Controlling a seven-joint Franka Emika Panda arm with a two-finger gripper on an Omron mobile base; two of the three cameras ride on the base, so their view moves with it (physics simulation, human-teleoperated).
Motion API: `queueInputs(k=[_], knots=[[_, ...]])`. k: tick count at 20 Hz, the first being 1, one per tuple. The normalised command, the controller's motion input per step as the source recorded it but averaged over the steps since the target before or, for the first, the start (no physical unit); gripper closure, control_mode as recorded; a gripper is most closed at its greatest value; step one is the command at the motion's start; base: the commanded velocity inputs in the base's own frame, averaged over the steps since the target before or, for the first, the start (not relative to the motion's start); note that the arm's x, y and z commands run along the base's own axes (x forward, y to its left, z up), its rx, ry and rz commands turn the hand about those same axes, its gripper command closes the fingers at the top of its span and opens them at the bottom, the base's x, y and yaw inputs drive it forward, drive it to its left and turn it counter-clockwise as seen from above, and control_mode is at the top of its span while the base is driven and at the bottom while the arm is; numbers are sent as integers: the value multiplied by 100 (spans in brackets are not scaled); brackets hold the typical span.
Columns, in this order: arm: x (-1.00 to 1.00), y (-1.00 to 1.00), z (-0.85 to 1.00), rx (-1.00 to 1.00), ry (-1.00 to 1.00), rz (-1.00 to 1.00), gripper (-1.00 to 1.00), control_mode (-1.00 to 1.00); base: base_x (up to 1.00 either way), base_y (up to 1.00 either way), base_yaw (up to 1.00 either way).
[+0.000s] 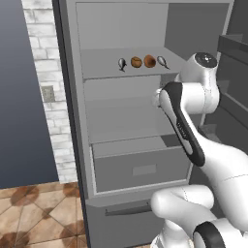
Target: Place one potato and one fish in each tupperware on the nearby counter, to pack two identical lunches.
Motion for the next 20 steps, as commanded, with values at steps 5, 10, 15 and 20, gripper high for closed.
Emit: queueInputs(k=[5,10,15,20], knots=[[0,0,56,0,-30,0,-100,-100,0,0,0],[5,0,60,0,-7,0,-100,-100,0,0,0],[43,0,39,0,1,-3,-100,-100,0,0,0],[53,0,24,0,0,-7,-100,-100,0,0,0]])
